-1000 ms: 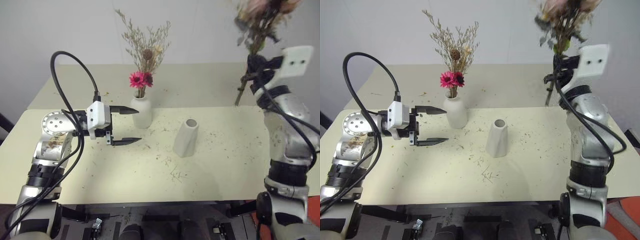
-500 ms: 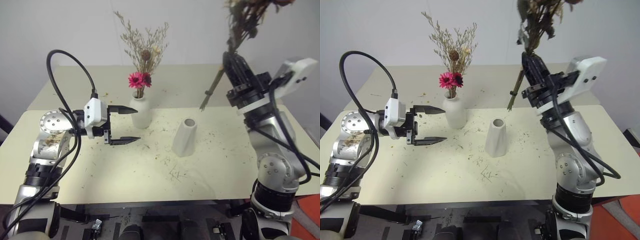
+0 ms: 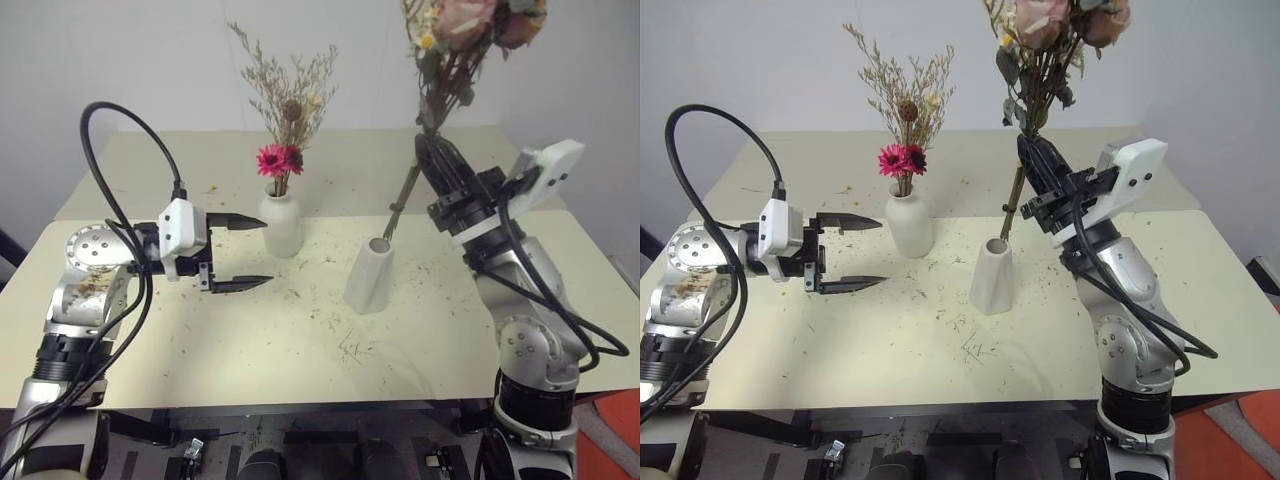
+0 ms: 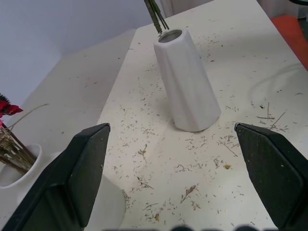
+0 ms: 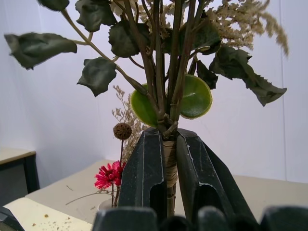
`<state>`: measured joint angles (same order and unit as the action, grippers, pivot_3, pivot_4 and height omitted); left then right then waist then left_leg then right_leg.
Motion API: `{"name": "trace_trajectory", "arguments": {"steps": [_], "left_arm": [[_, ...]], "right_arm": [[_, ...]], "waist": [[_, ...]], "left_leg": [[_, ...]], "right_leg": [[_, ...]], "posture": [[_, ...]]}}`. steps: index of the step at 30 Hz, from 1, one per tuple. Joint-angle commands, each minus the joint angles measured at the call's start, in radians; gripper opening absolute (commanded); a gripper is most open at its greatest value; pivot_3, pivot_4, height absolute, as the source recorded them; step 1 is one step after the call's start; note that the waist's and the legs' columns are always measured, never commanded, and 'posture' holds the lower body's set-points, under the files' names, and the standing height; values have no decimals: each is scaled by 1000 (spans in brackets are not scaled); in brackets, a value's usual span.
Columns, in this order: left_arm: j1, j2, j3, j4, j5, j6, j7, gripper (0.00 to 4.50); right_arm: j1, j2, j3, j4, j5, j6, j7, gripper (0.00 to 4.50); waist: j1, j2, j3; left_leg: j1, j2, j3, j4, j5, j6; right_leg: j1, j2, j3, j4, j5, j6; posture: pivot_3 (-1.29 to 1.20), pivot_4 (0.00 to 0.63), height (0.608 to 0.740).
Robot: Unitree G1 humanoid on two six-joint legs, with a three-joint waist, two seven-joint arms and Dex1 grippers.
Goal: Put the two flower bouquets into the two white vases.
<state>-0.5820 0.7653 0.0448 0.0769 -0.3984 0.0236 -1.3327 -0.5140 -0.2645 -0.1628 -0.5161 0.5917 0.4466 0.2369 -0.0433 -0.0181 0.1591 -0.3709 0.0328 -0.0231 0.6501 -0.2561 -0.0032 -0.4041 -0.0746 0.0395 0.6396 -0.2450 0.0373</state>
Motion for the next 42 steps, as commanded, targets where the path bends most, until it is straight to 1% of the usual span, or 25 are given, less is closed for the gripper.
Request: {"name": "trace_trajectory", "arguments": {"steps": [1, 8, 17, 20, 27, 42], "left_arm": [[-10, 13, 32, -34, -20, 1, 11, 4500], [-6, 13, 30, -33, -17, -1, 16, 4500], [-14, 0, 19, -26, -12, -6, 22, 4500], [-15, 1, 19, -23, -13, -4, 20, 4500], [-11, 2, 23, -23, -10, -8, 25, 4500], [-9, 2, 20, -20, -7, -11, 32, 4500]], "right_arm": [[-8, 8, 6, -39, 1, -26, -4, 166], [1, 17, 19, -56, -1, -26, -12, 166], [-33, 3, 13, -60, -34, -40, -32, 166], [-37, -1, 6, -65, -23, -33, -34, 166], [-20, 12, 14, -81, -4, -21, -45, 166], [41, 11, 36, -86, -25, -29, -37, 166]], "waist": [[0, 0, 0], [-1, 0, 0], [1, 0, 0], [1, 0, 0], [0, 0, 0], [1, 0, 0]], "left_leg": [[0, 0, 0, 0, 0, 0], [0, 0, 0, 0, 0, 0], [0, 0, 0, 0, 0, 0], [0, 0, 0, 0, 0, 0], [0, 0, 0, 0, 0, 0], [0, 0, 0, -1, 0, 0]], "right_leg": [[0, 0, 0, 0, 0, 0], [0, 0, 0, 0, 0, 0], [0, 0, 0, 0, 0, 0], [0, 0, 0, 0, 0, 0], [0, 0, 0, 0, 0, 0], [0, 0, 0, 0, 0, 0]], "posture": [[0, 150, 740], [0, 150, 740], [0, 150, 740], [0, 150, 740], [0, 150, 740], [0, 150, 740]]}}
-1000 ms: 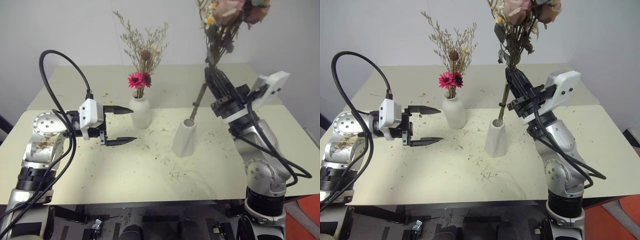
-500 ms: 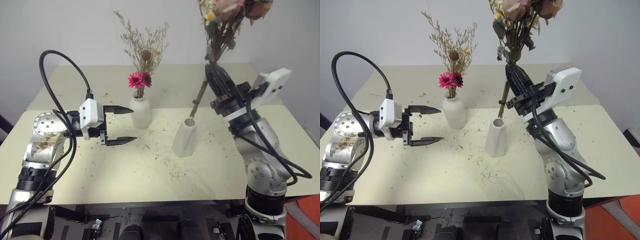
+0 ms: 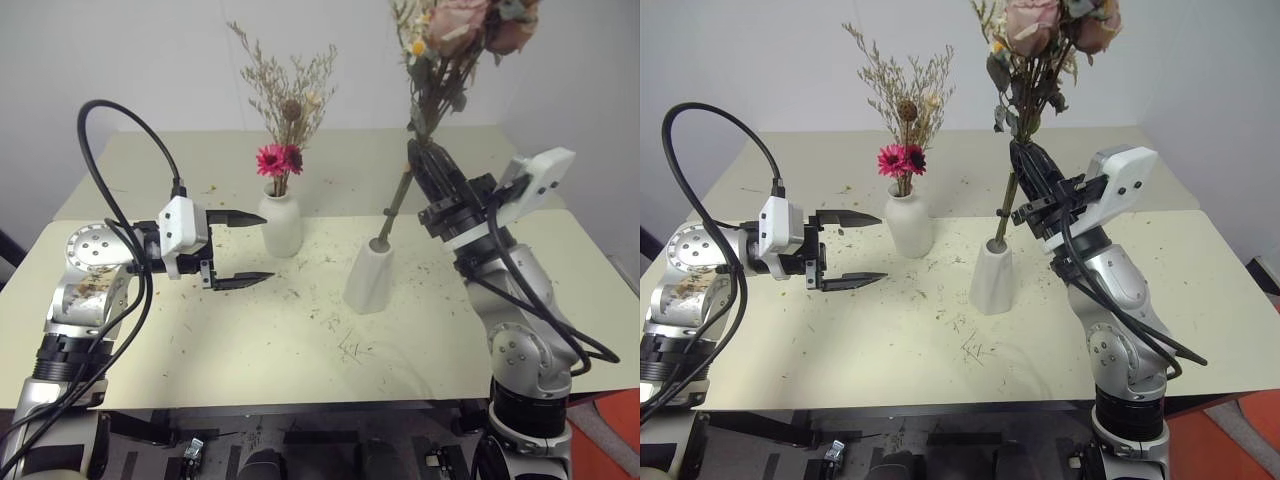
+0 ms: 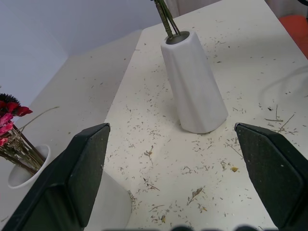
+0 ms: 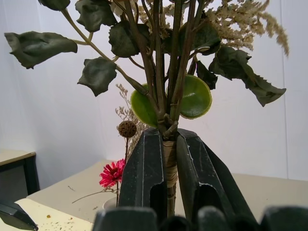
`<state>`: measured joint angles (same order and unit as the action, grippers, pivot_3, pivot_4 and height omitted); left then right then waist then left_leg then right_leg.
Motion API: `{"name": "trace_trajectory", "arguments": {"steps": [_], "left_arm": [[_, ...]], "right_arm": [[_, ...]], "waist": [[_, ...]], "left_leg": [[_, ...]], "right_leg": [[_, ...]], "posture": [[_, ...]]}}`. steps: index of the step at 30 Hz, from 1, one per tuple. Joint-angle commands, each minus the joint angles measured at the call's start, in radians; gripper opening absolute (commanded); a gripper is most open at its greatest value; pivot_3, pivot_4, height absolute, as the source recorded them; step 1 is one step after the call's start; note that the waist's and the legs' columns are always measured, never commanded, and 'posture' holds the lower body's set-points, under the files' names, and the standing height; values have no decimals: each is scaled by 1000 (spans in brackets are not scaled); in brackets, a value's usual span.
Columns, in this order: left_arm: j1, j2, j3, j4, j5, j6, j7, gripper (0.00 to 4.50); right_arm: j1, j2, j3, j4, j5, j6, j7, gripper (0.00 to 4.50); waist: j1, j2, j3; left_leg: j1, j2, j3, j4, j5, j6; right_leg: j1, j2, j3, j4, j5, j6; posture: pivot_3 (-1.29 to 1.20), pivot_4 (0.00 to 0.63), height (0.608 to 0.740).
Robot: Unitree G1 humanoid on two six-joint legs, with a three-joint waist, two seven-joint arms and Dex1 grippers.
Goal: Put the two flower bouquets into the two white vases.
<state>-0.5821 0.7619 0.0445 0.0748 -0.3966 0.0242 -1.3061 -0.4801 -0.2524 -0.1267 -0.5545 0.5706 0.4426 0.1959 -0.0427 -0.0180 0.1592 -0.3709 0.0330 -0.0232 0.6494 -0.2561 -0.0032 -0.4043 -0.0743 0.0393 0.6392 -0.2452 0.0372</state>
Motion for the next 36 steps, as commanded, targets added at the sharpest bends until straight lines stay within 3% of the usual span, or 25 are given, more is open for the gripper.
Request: {"name": "trace_trajectory", "arguments": {"steps": [1, 36], "left_arm": [[-9, 5, 20, -18, -9, -12, 5, 4500], [-18, 13, 25, -14, -9, -10, 0, 4500]], "right_arm": [[12, -1, 1, -47, -5, -26, 5, 166], [160, 78, 108, 63, -182, -200, 77, 166]], "waist": [[0, 0, 0], [0, 0, 0]], "left_leg": [[0, 0, 0, 0, 0, 0], [0, 0, 0, 0, 0, 0]], "right_leg": [[0, 0, 0, 0, 0, 0], [0, 0, 0, 0, 0, 0]], "posture": [[0, 150, 740], [0, 150, 740]]}}
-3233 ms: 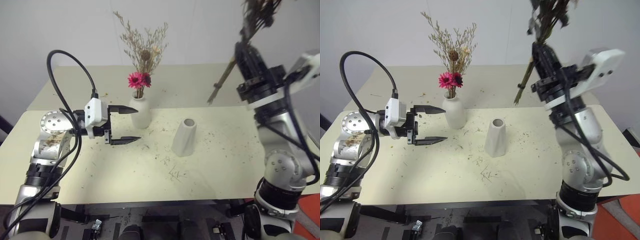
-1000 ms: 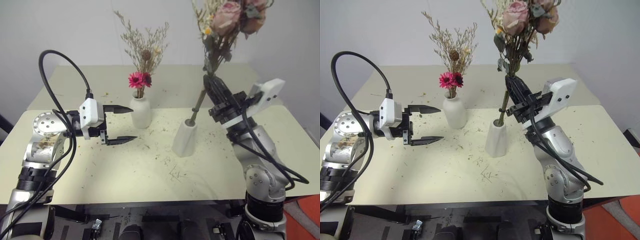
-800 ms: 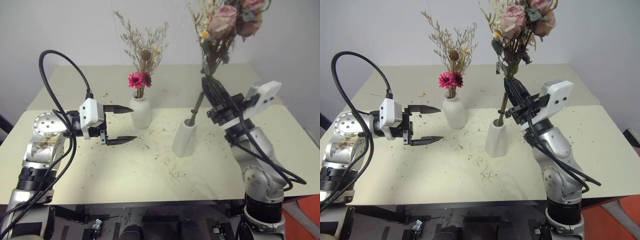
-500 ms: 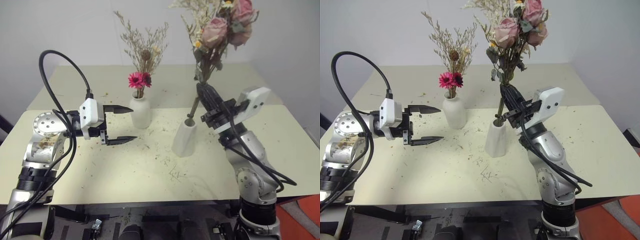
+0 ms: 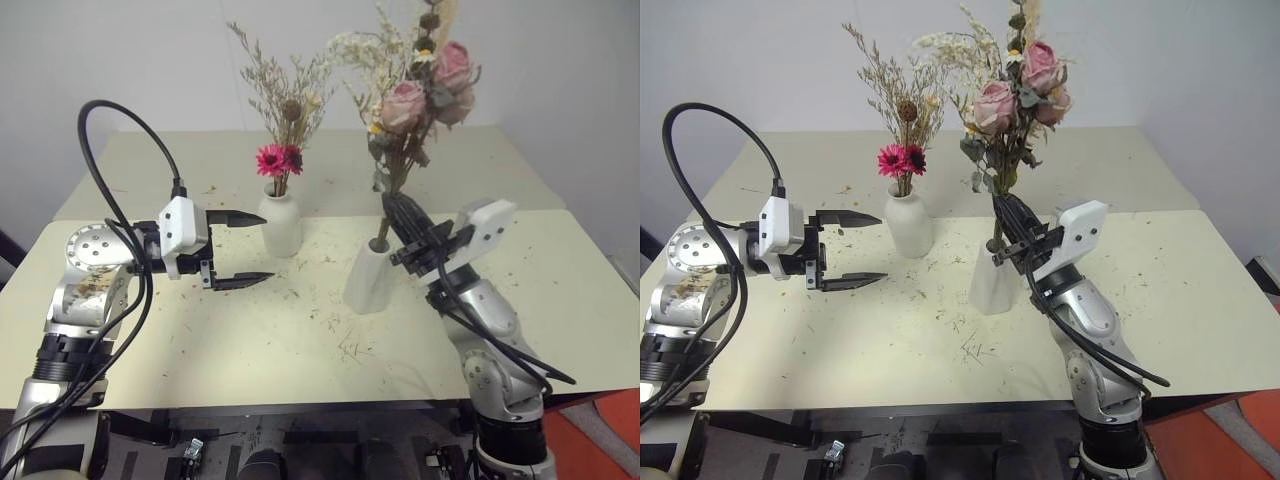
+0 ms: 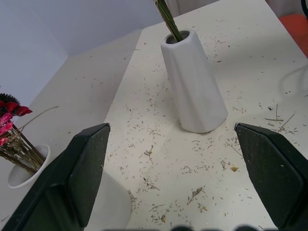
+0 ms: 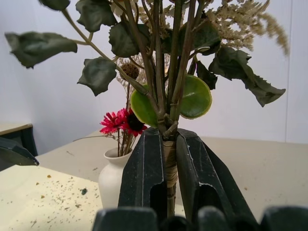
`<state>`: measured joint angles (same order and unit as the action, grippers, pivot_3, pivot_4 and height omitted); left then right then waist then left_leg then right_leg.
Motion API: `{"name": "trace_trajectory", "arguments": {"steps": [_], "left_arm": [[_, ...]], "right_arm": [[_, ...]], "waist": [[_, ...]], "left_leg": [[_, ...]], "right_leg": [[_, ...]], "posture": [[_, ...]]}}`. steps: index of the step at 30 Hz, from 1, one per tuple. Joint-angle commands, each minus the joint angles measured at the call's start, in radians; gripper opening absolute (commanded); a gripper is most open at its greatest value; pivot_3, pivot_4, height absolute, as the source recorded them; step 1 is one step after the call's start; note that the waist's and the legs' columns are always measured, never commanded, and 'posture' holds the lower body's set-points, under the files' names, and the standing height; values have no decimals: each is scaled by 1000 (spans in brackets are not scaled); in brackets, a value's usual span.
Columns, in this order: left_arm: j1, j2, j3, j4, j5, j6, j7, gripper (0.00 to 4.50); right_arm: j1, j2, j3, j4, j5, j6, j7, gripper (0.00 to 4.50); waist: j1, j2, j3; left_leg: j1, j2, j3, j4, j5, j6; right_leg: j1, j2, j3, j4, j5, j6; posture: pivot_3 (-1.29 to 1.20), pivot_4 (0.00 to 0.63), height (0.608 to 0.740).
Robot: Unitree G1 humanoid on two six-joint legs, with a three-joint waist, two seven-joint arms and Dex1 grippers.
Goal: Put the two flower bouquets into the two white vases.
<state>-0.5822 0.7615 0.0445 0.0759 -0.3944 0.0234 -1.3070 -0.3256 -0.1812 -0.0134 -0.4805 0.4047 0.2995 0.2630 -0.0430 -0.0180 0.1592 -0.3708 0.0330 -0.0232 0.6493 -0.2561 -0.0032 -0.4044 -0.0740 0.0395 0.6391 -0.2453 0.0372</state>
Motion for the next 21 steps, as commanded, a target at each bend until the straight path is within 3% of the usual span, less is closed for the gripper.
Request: {"name": "trace_trajectory", "arguments": {"steps": [1, 3, 15, 16, 21], "left_arm": [[-20, 14, 26, -13, -11, -9, 0, 4500], [-21, 17, 29, -12, -13, -9, -2, 4500], [-10, 14, 34, -13, -14, -14, 8, 4500], [-9, 13, 34, -12, -14, -16, 9, 4500], [0, 11, 36, -19, -17, -15, 14, 4500]], "right_arm": [[7, 8, -5, -8, -18, -64, 11, 166], [11, 15, -10, -8, -3, -70, 18, 166], [141, -21, 17, -46, -6, -90, 105, 4239], [152, -25, 21, -46, -12, -94, 111, 4450], [217, -63, 18, -74, -11, -99, 151, 4450]], "waist": [[0, 0, 0], [0, 0, 0], [1, 0, 0], [1, 0, 0], [1, 0, 0]], "left_leg": [[0, 0, 0, 0, 0, 0], [0, 0, 0, 0, 0, 0], [0, 0, 0, 0, 0, 0], [0, 0, 0, 0, 0, 0], [0, 0, 0, 0, 0, 0]], "right_leg": [[0, 0, 0, 0, 0, 0], [0, 0, 0, 0, 0, 0], [0, 0, 0, 0, 0, 0], [0, 0, 0, 0, 0, 0], [0, 0, 0, 0, 0, 0]], "posture": [[0, 150, 740], [0, 150, 740], [0, 150, 740], [0, 150, 740], [0, 150, 740]]}}
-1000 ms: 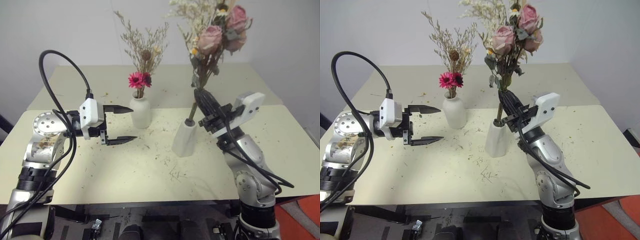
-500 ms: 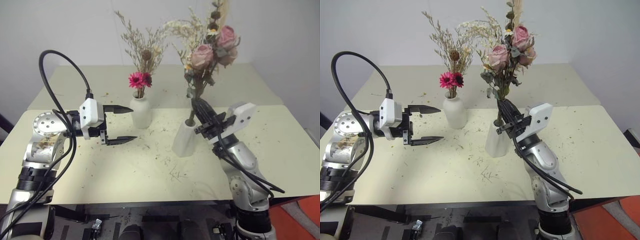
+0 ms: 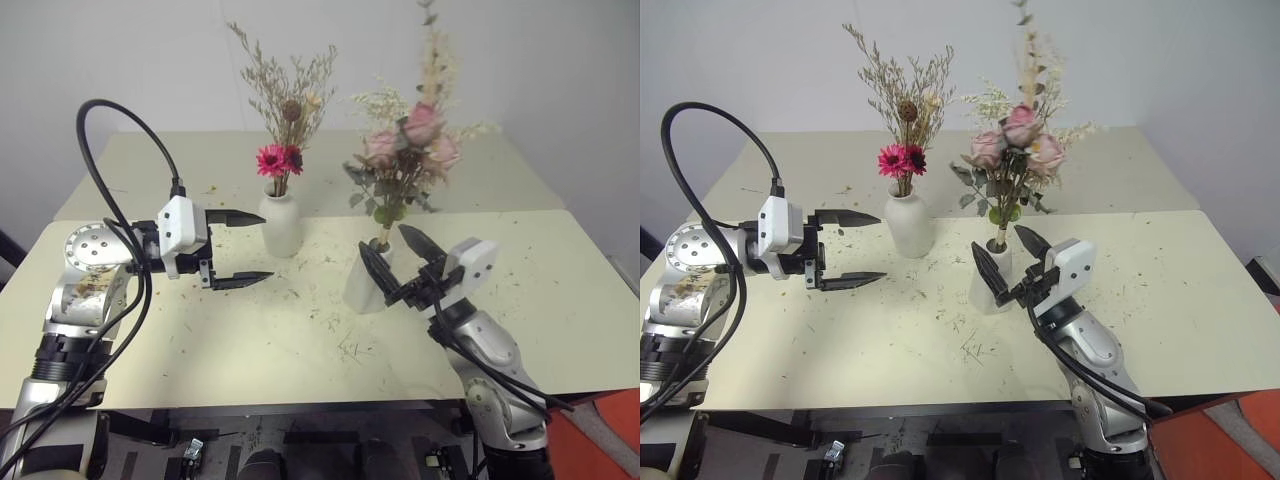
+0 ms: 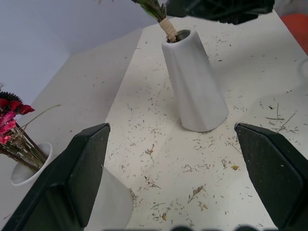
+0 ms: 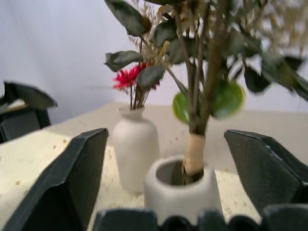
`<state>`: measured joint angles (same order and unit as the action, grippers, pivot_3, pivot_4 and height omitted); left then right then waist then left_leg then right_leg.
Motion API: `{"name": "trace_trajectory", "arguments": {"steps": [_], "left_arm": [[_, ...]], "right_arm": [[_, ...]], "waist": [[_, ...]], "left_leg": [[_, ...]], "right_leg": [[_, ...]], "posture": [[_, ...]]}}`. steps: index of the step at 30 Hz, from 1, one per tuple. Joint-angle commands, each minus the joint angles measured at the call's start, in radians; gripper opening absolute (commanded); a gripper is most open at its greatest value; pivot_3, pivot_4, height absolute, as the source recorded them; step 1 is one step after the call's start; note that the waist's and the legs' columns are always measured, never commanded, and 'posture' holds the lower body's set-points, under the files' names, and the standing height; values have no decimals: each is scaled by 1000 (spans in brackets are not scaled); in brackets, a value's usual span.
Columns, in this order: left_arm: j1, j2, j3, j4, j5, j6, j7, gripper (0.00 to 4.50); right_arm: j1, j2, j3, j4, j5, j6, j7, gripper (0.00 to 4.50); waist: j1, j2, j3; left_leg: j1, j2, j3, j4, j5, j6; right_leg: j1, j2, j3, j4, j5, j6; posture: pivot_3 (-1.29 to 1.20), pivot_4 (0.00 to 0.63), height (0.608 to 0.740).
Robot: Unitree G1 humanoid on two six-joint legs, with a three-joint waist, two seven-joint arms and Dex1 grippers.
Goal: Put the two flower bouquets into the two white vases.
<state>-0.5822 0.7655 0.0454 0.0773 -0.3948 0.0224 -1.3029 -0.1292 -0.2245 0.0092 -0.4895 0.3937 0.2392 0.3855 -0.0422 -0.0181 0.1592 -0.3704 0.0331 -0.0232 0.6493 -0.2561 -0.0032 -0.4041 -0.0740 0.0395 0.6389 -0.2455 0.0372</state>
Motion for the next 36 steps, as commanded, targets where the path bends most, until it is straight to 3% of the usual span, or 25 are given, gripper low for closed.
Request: {"name": "trace_trajectory", "arguments": {"steps": [1, 11, 21, 25, 36], "left_arm": [[4, 7, 35, -20, -14, -16, 11, 4500], [23, 14, 49, -29, -17, -11, 17, 4500], [100, 100, 126, -48, -69, 54, -10, 4500], [129, 130, 160, -62, -70, 78, 14, 4500], [197, 191, 214, -140, -126, 173, 11, 4500]], "right_arm": [[37, -30, -7, -72, -5, -42, 32, 4450], [239, -185, -124, -169, 54, -29, 129, 4450], [366, -566, -571, -79, 253, -7, 483, 4450], [340, -690, -669, 1, 248, 69, 504, 4450], [284, -706, -663, 5, 196, 50, 515, 4450]], "waist": [[1, 0, 0], [6, 0, 0], [7, 0, 0], [9, -1, 0], [26, -1, 0]], "left_leg": [[0, 0, 0, 0, 0, 0], [0, 0, 0, 0, 0, 0], [1, 0, 1, 0, 0, 1], [3, 0, 1, -1, -1, 1], [3, 1, 1, 0, -1, 1]], "right_leg": [[0, 0, 0, 0, 0, 0], [1, 0, 0, -7, 0, 0], [3, 0, 1, -8, 0, 0], [5, 0, 0, -8, 0, 0], [6, 0, 0, -10, 0, 0]], "posture": [[0, 150, 740], [0, 150, 740], [0, 150, 740], [0, 150, 740], [0, 150, 740]]}}
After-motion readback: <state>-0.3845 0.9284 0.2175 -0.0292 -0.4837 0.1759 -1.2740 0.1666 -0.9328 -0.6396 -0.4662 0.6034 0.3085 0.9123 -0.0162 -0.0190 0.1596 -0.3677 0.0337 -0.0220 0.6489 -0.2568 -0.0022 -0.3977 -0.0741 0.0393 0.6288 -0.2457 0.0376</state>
